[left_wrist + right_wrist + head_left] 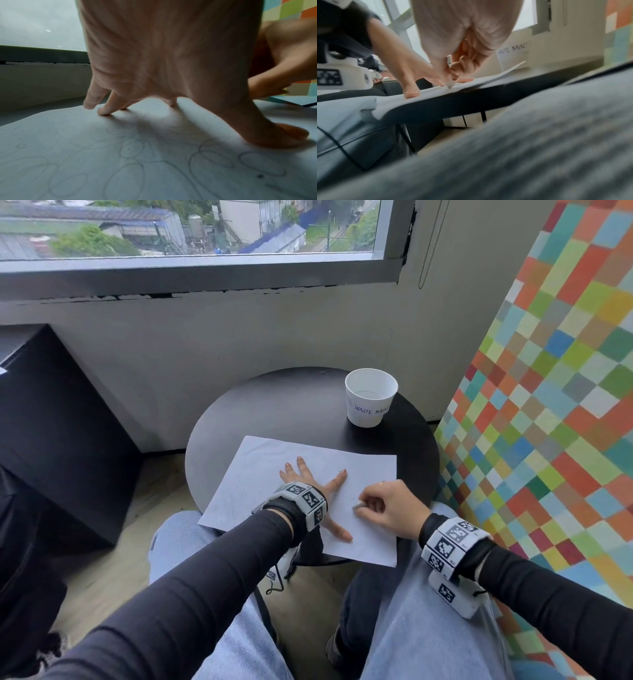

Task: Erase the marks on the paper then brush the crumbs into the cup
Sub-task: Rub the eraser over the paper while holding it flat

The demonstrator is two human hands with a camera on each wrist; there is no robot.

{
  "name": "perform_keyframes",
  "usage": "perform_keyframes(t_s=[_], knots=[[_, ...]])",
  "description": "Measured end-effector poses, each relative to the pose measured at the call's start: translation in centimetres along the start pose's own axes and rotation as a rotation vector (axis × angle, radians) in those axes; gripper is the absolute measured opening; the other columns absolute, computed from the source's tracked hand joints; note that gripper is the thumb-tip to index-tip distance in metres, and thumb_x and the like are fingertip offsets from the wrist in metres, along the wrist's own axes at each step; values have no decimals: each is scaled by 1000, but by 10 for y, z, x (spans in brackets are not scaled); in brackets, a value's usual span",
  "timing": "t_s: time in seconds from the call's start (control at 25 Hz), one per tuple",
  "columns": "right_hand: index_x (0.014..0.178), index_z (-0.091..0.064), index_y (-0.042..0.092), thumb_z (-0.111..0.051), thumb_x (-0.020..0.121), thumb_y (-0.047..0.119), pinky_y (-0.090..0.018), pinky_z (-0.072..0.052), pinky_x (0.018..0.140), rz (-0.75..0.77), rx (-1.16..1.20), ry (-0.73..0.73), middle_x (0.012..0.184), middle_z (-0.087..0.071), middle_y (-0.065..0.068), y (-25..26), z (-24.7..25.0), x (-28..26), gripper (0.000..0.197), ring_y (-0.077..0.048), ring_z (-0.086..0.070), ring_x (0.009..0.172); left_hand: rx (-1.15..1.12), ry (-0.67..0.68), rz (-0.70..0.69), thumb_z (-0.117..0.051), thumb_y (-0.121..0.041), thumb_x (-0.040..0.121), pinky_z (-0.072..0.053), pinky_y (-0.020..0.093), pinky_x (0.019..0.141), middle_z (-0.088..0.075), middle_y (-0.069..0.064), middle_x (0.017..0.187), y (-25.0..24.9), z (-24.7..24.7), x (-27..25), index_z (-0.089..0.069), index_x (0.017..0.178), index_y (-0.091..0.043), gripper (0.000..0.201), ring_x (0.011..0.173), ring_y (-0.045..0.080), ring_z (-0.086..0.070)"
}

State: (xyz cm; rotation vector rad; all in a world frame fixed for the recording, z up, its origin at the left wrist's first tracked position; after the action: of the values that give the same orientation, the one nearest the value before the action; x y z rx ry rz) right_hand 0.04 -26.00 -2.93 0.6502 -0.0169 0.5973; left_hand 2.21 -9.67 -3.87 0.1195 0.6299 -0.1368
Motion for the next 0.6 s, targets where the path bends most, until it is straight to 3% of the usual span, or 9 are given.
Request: perform_keyframes(t_s=[0.08, 0.24, 0.36, 0.52, 0.6], knots=[[74, -69, 14, -72, 80, 28, -13, -39, 59, 60, 15, 67, 64, -63, 5, 7, -7, -2, 16, -7, -53, 59, 1, 2, 2, -72, -88, 45, -2, 73, 112, 37, 37, 146, 0, 0, 0, 27, 143, -55, 143, 136, 65, 20], [72, -69, 13, -72, 80, 26, -16, -36, 59, 20, -27, -26, 62, -63, 3, 3, -1, 2, 15, -6, -51, 57, -2, -2, 1, -71, -88, 45, -1, 72, 112, 37, 37, 146, -1, 1, 0, 26, 143, -55, 142, 136, 65, 20], [76, -70, 14, -73, 80, 28, -11, -37, 61, 92, -1, 96, 67, -66, 3, 8, -9, -2, 14, -6, -53, 61, 0, -1, 1, -72, -88, 44, 0, 73, 112, 37, 38, 145, 0, 0, 0, 27, 143, -55, 144, 135, 65, 21], [74, -69, 12, -71, 82, 26, -16, -36, 61, 32, -42, -1, 64, -63, 3, 3, -2, 2, 16, -7, -52, 59, 4, -11, -1, -71, -89, 42, 0, 73, 112, 36, 38, 146, 0, 0, 2, 27, 143, -56, 144, 135, 66, 19], [73, -68, 12, -71, 81, 25, -10, -33, 60, 105, -15, 91, 63, -62, 4, 10, -12, -2, 15, -5, -48, 59, 6, -11, 2, -71, -89, 42, -2, 73, 112, 36, 37, 146, 0, -1, 1, 26, 142, -56, 143, 136, 65, 20]])
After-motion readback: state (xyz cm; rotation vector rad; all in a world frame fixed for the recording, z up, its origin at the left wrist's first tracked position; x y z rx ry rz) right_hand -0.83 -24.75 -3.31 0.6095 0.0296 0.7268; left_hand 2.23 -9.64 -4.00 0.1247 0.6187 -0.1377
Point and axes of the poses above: each hand's wrist, its own x-axis towards the middle knuckle, its own z-axis out of the back of the hand, y = z × x, the point moved 4 cm from there along x, towards the middle knuckle
